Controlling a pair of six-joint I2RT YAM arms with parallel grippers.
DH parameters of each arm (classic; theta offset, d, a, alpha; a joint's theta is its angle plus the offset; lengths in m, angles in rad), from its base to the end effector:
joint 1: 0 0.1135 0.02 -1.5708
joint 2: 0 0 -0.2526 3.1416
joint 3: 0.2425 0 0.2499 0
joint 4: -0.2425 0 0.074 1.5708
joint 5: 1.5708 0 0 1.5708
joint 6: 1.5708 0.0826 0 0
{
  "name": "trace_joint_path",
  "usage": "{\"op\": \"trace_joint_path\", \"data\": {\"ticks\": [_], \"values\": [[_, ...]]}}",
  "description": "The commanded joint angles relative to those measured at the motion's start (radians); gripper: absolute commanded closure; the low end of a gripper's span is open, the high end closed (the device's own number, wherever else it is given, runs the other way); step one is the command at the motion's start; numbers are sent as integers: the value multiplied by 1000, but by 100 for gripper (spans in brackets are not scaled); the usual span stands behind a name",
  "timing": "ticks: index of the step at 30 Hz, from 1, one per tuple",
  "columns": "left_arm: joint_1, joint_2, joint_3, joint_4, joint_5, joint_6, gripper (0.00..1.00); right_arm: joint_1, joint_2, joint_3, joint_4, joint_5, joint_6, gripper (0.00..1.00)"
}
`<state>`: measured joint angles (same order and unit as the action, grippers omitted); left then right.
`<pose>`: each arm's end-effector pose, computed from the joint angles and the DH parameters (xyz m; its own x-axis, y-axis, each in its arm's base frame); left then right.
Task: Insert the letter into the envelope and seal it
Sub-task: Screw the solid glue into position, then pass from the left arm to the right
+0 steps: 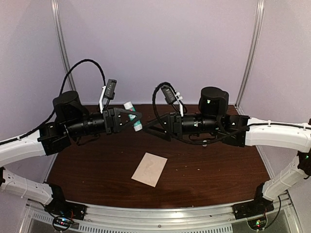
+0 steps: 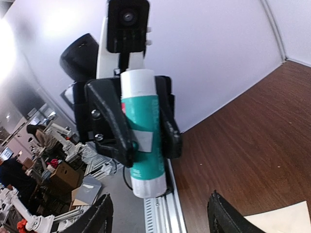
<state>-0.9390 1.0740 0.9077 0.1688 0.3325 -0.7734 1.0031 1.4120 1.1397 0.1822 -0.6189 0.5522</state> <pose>0.1559 -0.2587 0.3550 -0.6665 -0.2074 -0.7161 0.6848 0.2096 -0.6980 0.1588 0.3382 0.3428 -0.5644 -0.0904 -0.8205 -0.8238 -0.0021 0.5669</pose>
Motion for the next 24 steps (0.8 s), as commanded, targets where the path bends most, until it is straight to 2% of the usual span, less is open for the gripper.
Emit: {"op": "trace_joint_path", "data": {"ticks": [1, 18, 24], "values": [[-4, -8, 26, 116, 134, 42, 98, 5, 16, -10, 182, -214, 65, 33], [-6, 33, 37, 147, 222, 33, 97, 8, 82, 3, 303, -260, 143, 66], [-7, 35, 39, 157, 216, 31, 93, 8, 88, -12, 342, -241, 164, 79]]}}
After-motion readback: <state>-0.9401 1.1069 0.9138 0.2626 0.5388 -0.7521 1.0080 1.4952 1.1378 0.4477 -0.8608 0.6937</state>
